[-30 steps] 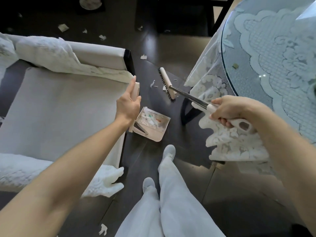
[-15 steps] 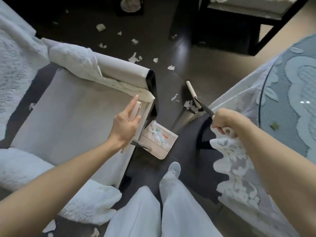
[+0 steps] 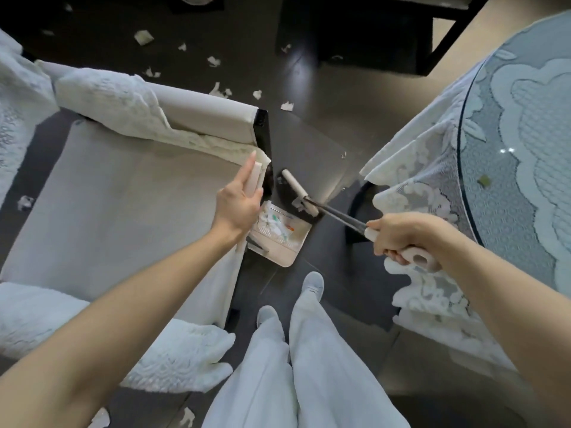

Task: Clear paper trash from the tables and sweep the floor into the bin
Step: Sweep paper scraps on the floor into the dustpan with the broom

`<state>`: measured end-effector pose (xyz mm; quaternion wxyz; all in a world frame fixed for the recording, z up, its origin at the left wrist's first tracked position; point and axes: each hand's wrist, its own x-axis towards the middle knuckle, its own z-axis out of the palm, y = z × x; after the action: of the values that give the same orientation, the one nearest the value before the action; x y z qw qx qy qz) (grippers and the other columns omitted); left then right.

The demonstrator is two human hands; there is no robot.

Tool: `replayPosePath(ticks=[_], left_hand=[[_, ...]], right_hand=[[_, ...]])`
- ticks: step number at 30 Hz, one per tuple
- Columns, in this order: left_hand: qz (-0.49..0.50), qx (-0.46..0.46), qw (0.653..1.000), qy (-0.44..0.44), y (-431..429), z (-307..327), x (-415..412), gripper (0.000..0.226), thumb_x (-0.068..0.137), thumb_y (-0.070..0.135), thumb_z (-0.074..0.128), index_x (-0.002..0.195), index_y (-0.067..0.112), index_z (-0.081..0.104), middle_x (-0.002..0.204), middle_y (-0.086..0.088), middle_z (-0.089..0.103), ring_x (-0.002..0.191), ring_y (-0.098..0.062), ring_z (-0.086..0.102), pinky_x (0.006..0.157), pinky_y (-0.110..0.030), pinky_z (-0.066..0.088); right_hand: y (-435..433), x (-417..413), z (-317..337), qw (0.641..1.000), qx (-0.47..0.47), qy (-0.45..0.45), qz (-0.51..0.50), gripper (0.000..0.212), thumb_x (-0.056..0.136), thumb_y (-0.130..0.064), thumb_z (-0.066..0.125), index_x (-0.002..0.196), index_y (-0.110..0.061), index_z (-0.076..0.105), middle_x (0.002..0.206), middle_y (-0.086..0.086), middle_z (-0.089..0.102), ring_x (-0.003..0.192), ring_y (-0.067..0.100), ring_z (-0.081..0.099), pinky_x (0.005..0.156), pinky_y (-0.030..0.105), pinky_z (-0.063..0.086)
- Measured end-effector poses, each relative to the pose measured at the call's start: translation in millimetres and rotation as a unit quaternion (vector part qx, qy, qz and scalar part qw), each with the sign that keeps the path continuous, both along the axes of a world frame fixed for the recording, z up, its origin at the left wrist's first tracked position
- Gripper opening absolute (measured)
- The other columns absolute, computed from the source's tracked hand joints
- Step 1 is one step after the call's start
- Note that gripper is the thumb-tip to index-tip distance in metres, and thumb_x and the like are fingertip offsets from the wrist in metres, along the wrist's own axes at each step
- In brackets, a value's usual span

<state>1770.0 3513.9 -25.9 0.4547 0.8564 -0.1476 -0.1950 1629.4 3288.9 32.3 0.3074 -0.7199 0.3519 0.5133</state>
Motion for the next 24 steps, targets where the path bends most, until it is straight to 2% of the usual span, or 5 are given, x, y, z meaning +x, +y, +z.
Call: replayPosePath(ticks=[4,8,16,19,24], left_hand=[[-0.014,-0.012,1.0,-0.006,-11,3,9,0.066,0.089,0.011,0.055,0.144,0.04,0.035,0.136,0.005,0.054,0.115,-0.027,0.059,0.102,-0.036,0.045],[-0.023,-0.014,1.0,-0.008,-3,4,10,0.067,0.087,0.013,0.054,0.143,0.044,0.035,0.139,0.006,0.051,0.102,-0.04,0.063,0.087,-0.054,0.052],[-0.032,-0.013,0.999,-0.009,6,7,0,0.066,0.09,0.012,0.055,0.144,0.043,0.033,0.134,0.017,0.047,0.115,-0.021,0.059,0.093,-0.049,0.051],[-0.036,-0.011,0.999,-0.005,5,7,0,0.067,0.089,0.012,0.055,0.143,0.045,0.033,0.123,0.021,0.046,0.105,-0.025,0.063,0.087,-0.051,0.054],[-0.061,-0.009,0.998,-0.013,1,0,0,0.067,0.089,0.013,0.059,0.143,0.045,0.034,0.123,0.021,0.045,0.093,-0.035,0.065,0.082,-0.054,0.055]], right_hand=[[20,-32,17,0.996,0.036,0.015,-0.076,0.061,0.09,0.001,0.046,0.143,-0.028,0.038,0.059,0.005,0.046,0.035,0.01,0.039,0.037,0.019,0.035],[23,-46,44,0.989,0.046,-0.009,-0.138,0.047,0.092,0.001,0.048,0.135,-0.018,0.047,0.048,0.002,0.044,0.031,0.008,0.038,0.034,0.015,0.034],[0,-53,64,0.966,0.045,-0.068,-0.246,0.043,0.094,0.003,0.05,0.129,-0.022,0.048,0.04,0.001,0.046,0.032,0.006,0.039,0.031,0.015,0.034],[-11,-49,57,0.958,0.012,-0.09,-0.274,0.043,0.093,0.002,0.051,0.129,-0.022,0.049,0.044,0.002,0.049,0.035,0.006,0.039,0.031,0.016,0.035],[-13,-31,26,0.975,-0.087,-0.119,-0.169,0.038,0.089,0.0,0.053,0.126,-0.006,0.054,0.052,0.006,0.053,0.027,0.009,0.044,0.03,0.014,0.034]])
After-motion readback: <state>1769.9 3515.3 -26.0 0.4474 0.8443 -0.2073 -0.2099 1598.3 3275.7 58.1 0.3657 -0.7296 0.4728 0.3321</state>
